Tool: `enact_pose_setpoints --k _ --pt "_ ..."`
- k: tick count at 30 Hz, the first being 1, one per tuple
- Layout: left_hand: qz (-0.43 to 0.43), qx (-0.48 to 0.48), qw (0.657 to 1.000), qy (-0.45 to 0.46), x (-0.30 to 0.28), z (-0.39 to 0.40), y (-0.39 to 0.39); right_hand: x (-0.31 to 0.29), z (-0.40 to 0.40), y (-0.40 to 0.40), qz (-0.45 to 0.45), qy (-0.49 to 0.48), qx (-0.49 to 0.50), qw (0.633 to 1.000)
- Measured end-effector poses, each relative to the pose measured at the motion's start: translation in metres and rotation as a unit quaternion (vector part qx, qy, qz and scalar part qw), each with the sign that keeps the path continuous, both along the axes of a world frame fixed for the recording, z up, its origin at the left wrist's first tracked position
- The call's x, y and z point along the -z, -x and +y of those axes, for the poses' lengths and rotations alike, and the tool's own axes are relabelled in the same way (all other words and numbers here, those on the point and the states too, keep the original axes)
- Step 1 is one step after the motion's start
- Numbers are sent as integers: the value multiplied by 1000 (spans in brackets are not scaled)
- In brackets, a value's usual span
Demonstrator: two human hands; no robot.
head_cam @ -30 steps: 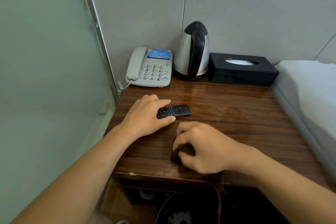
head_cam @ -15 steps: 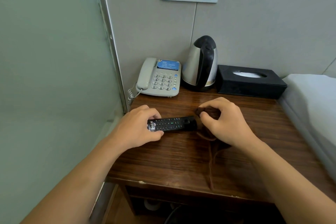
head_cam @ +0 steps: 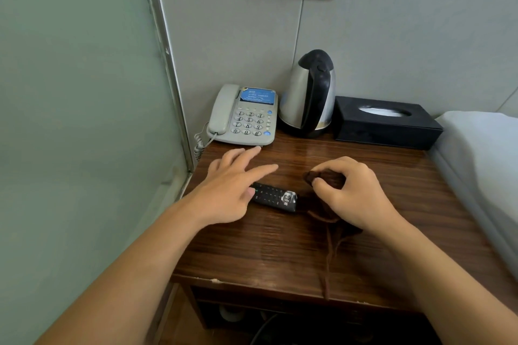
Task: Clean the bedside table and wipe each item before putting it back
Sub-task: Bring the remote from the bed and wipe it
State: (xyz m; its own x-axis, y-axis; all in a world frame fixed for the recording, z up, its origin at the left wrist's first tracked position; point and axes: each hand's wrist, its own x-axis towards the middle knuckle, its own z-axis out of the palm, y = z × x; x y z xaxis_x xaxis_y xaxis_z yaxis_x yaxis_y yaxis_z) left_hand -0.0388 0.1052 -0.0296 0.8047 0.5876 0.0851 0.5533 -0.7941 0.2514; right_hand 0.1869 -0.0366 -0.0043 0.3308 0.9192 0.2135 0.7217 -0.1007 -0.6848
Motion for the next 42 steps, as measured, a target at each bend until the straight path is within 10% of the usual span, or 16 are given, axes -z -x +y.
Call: enact_pose_setpoints --k 10,27,42 --pt "-50 74 996 4 17 -3 -13 21 14 9 -154 29 -83 984" --pt "-75 89 992 43 28 -2 -13 26 19 6 -103 -18 -51 993" --pt "-74 87 992 44 26 -3 -12 17 3 6 -263 -13 -180 948"
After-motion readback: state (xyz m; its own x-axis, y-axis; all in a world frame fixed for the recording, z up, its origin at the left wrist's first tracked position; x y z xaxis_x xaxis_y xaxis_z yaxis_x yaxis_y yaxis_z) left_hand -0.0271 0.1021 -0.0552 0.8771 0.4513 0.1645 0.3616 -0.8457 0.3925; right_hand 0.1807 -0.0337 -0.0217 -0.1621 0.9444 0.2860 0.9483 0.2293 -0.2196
